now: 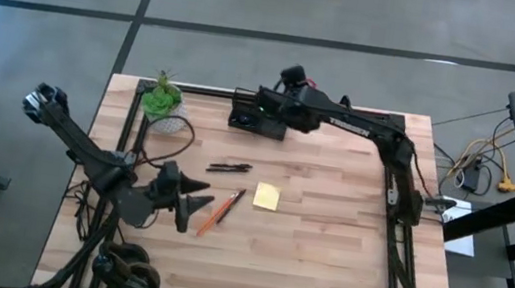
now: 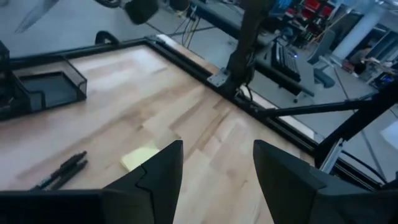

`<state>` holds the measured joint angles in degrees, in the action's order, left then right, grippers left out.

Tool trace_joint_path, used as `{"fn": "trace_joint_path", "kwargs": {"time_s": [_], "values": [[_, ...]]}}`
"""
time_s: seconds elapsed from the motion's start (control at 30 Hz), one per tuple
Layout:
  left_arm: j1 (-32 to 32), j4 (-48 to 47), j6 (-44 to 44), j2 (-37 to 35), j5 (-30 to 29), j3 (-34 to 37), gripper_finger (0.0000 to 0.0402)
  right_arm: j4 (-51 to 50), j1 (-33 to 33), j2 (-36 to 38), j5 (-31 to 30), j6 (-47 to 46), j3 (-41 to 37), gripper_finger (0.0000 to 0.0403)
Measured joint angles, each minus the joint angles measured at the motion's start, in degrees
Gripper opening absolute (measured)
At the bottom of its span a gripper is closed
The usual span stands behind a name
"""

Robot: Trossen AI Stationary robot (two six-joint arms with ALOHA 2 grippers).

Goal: Pick and place office supplies into organizer
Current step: Put the scissors into the top left section of the black desk organizer

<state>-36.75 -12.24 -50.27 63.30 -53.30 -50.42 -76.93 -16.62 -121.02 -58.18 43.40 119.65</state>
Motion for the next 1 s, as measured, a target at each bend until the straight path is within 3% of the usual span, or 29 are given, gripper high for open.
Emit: {"fn": "trace_joint_path", "kwargs": {"time_s": [0.27,0.73,1.0], "values": [[-0.02,1.89,3.12,-1.44,0.04,0.16,0.0180,2.92,-3.50,-10.80,-2.13,3.34,15.49,0.0063],[-0.07,1.74,3.20,-0.54,0.56,0.21,0.0180,9.50,-4.54,-17.59,-0.73,8.85,14.13,0.0063],[-0.04,1.72,3.18,-0.54,0.74,1.17,0.0180,9.89,-4.39,-16.83,-7.51,9.84,14.61,0.0063]]}}
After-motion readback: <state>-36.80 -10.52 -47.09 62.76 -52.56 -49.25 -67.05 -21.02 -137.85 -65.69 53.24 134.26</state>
